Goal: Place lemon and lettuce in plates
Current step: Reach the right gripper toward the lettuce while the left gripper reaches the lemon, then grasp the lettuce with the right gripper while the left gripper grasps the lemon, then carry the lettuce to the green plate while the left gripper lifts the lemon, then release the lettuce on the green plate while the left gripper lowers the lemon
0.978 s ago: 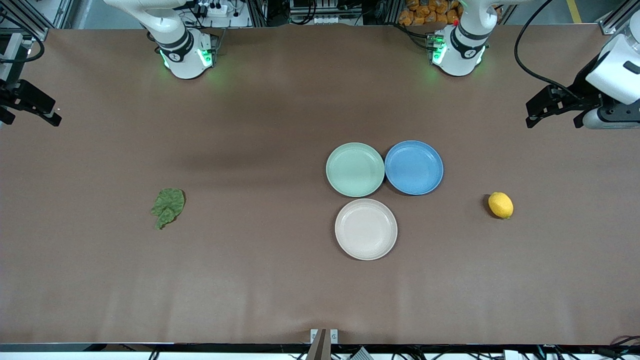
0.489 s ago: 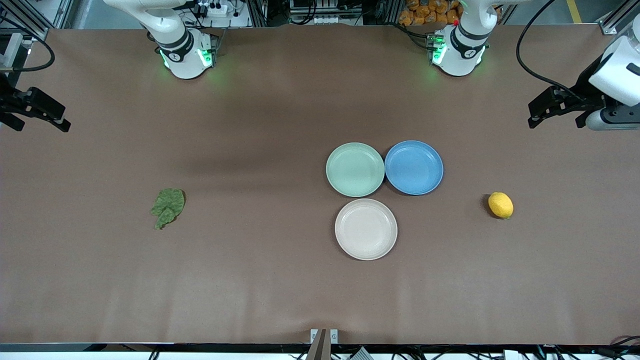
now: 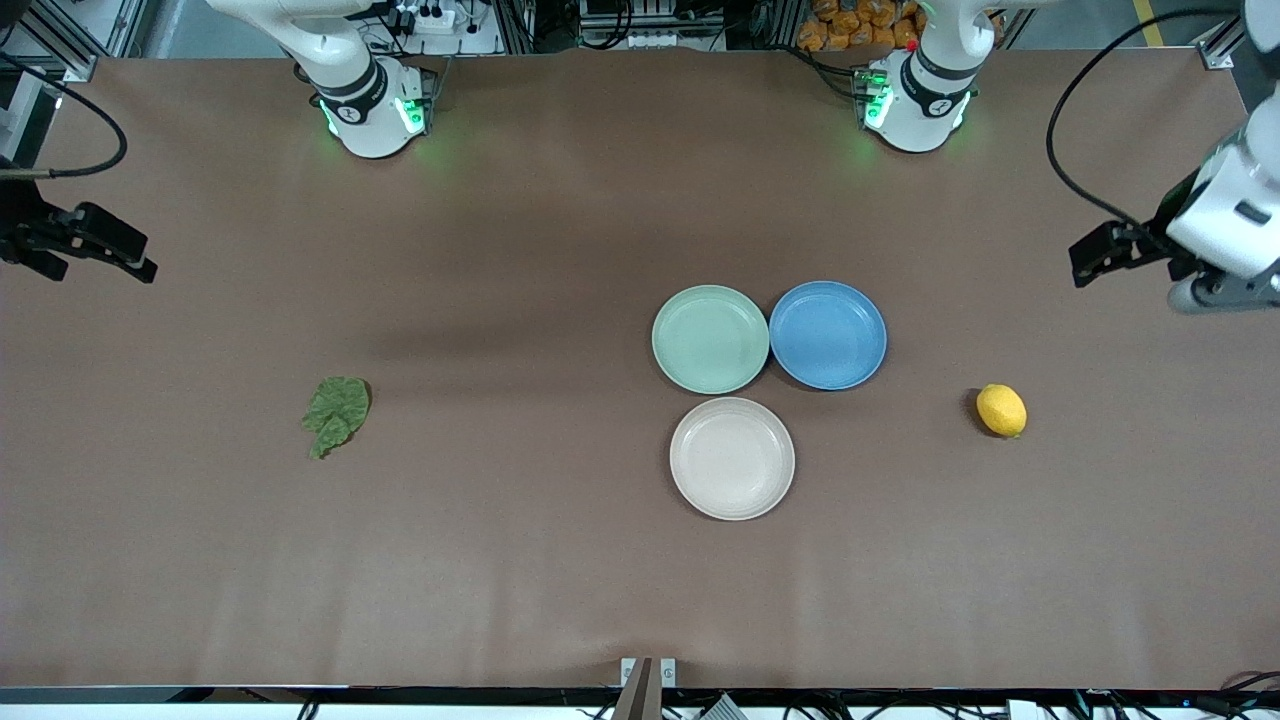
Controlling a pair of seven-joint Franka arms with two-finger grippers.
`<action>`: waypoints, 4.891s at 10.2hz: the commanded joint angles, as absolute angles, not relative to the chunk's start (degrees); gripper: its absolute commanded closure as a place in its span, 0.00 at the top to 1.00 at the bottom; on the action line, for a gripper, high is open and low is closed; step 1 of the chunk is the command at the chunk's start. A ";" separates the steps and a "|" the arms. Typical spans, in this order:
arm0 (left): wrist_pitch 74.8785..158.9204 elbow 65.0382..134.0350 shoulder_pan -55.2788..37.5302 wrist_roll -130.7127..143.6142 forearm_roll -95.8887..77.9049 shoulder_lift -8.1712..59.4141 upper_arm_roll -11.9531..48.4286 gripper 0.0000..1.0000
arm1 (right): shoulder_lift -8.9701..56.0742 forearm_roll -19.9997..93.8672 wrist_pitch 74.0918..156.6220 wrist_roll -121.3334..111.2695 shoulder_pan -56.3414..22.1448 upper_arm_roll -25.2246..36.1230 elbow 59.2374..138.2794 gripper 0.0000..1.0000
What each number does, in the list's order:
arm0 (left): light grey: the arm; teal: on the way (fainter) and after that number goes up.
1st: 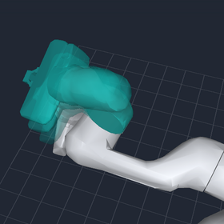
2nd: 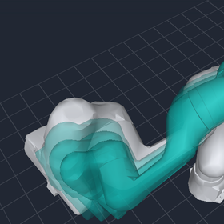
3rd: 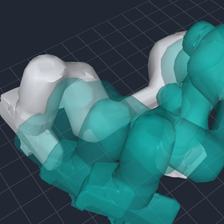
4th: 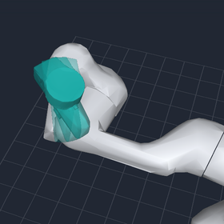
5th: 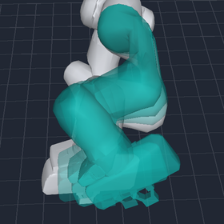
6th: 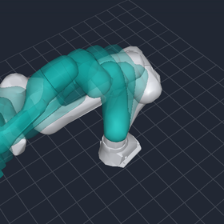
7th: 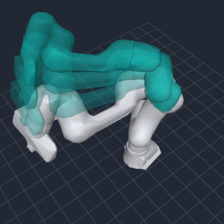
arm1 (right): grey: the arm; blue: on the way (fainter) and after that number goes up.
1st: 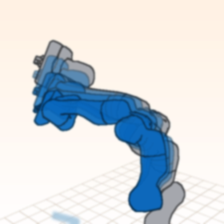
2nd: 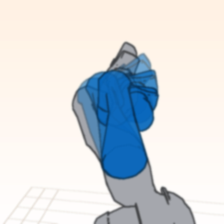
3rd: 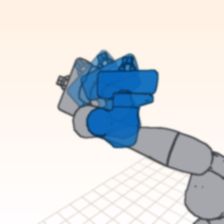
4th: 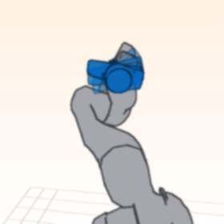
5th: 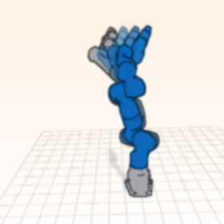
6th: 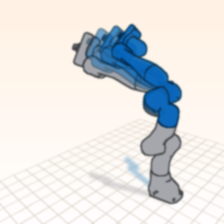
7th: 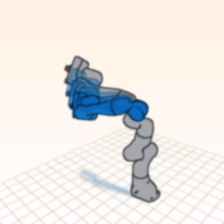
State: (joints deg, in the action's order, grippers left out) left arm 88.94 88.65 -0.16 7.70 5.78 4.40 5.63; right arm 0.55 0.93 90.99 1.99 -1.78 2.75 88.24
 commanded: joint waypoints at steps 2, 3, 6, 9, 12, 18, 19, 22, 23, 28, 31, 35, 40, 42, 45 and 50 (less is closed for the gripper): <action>88.51 88.42 1.84 8.43 6.15 7.46 5.80 1.00 | 3.42 1.14 92.71 2.81 -2.20 3.16 91.12 1.00; 88.51 88.42 2.45 8.87 6.15 8.60 5.80 1.00 | 4.91 1.14 95.77 2.73 -1.94 3.16 94.27 1.00; 89.73 88.50 3.51 11.32 6.15 11.85 5.80 1.00 | 15.51 1.14 109.81 2.72 -1.85 3.16 99.93 1.00; 97.26 91.47 5.97 12.39 6.06 15.72 5.89 1.00 | 27.39 1.14 123.10 2.90 -1.58 3.16 99.93 0.98; 106.76 96.49 7.64 12.48 6.06 18.62 5.89 1.00 | 34.26 1.14 130.67 2.99 -1.50 3.16 101.06 0.87; 123.82 104.59 8.26 21.17 6.06 26.00 5.89 1.00 | 35.24 1.14 136.67 5.10 -1.58 3.16 105.73 0.29; 125.32 104.85 8.26 21.70 6.06 27.58 5.89 1.00 | 35.24 1.14 137.02 5.10 -1.76 3.16 105.82 0.00; 130.42 107.31 8.53 21.88 6.06 29.87 5.89 1.00 | 33.32 1.14 134.58 7.02 -2.19 2.99 104.95 0.00; 130.86 107.31 8.53 21.88 6.06 30.58 5.89 1.00 | 32.09 1.14 130.73 8.34 -2.55 2.55 103.03 0.00; 132.45 107.49 8.52 21.80 6.50 32.87 5.80 1.00 | 29.53 7.72 120.42 28.50 -2.81 -8.06 94.15 0.00; 132.45 108.01 8.88 21.62 6.85 32.61 5.80 0.00 | 30.32 8.00 121.46 47.14 -5.17 -16.51 89.75 0.00; 132.36 106.27 7.65 21.88 6.77 31.38 6.59 0.00 | 31.72 11.07 131.72 64.63 -18.68 -16.44 89.03 0.00; 131.66 98.72 3.09 32.94 6.07 30.32 11.86 0.00 | 37.00 9.67 143.70 79.96 -34.51 -12.68 89.12 0.00; 131.75 96.60 1.32 37.42 6.06 30.67 14.49 0.00 | 38.66 9.06 143.96 81.03 -41.28 -8.20 89.30 0.00; 131.84 95.27 -2.35 38.41 4.66 32.16 17.58 0.00 | 39.37 8.26 143.27 80.95 -43.68 -7.38 89.56 0.84; 137.25 87.63 -11.41 39.11 -1.05 39.97 17.49 0.00 | 33.50 6.16 131.29 78.24 -39.66 -6.68 84.31 1.00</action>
State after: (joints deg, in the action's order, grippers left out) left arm 134.32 91.18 -9.24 38.23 0.29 35.90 17.83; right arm 37.36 7.97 138.83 79.41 -42.34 -6.25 86.52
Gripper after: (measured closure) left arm 0.339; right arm 0.163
